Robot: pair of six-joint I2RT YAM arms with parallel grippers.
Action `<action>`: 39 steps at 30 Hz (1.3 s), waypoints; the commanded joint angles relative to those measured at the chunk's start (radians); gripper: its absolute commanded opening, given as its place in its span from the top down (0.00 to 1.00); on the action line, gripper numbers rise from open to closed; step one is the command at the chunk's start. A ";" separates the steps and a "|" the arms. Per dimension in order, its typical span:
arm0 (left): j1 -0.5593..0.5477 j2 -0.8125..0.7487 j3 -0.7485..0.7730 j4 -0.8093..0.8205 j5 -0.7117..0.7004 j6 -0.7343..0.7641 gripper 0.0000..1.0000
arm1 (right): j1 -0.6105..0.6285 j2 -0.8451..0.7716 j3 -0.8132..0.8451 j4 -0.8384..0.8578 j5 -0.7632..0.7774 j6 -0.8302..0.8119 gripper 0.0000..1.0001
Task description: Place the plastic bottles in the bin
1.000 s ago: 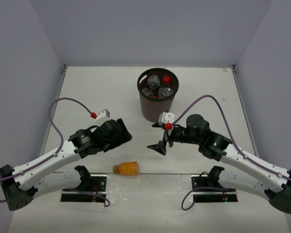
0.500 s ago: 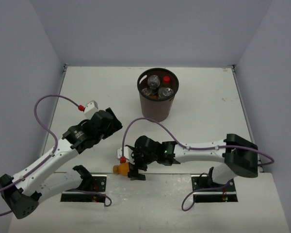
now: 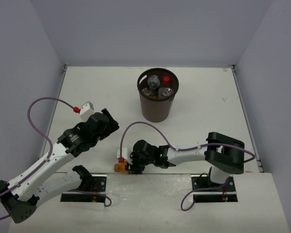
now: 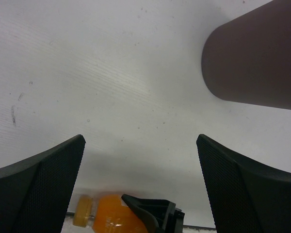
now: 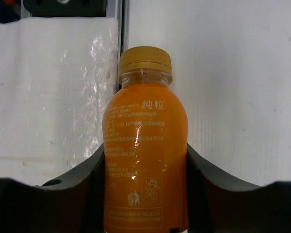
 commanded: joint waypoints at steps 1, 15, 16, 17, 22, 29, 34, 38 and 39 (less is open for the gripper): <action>0.010 -0.009 0.009 -0.013 -0.055 -0.010 0.00 | 0.007 -0.155 -0.050 0.101 0.111 -0.031 0.80; 0.009 -0.038 -0.006 0.017 -0.074 0.017 0.00 | -0.336 -0.652 0.136 -0.015 0.322 -0.043 0.84; 0.009 -0.039 -0.014 0.041 -0.067 0.038 0.00 | -0.416 -0.645 0.219 -0.049 0.347 -0.051 0.82; 0.009 -0.040 -0.018 0.048 -0.064 0.045 0.00 | -0.456 -0.629 0.260 -0.068 0.356 -0.051 0.82; 0.008 -0.049 -0.035 0.104 -0.046 0.129 0.00 | -0.604 -0.405 0.508 -0.267 0.338 -0.027 0.78; 0.009 -0.055 -0.057 0.279 0.131 0.369 0.00 | -0.650 -0.318 0.537 -0.293 0.307 0.033 0.43; 0.009 -0.011 -0.084 0.455 0.460 0.522 0.00 | -0.663 -0.320 0.554 -0.306 0.274 0.045 0.01; 0.009 0.049 -0.068 0.436 0.462 0.549 0.00 | -0.664 -0.331 0.552 -0.319 0.284 0.058 0.01; 0.009 0.055 -0.068 0.439 0.472 0.555 0.00 | -0.664 -0.336 0.549 -0.320 0.280 0.057 0.01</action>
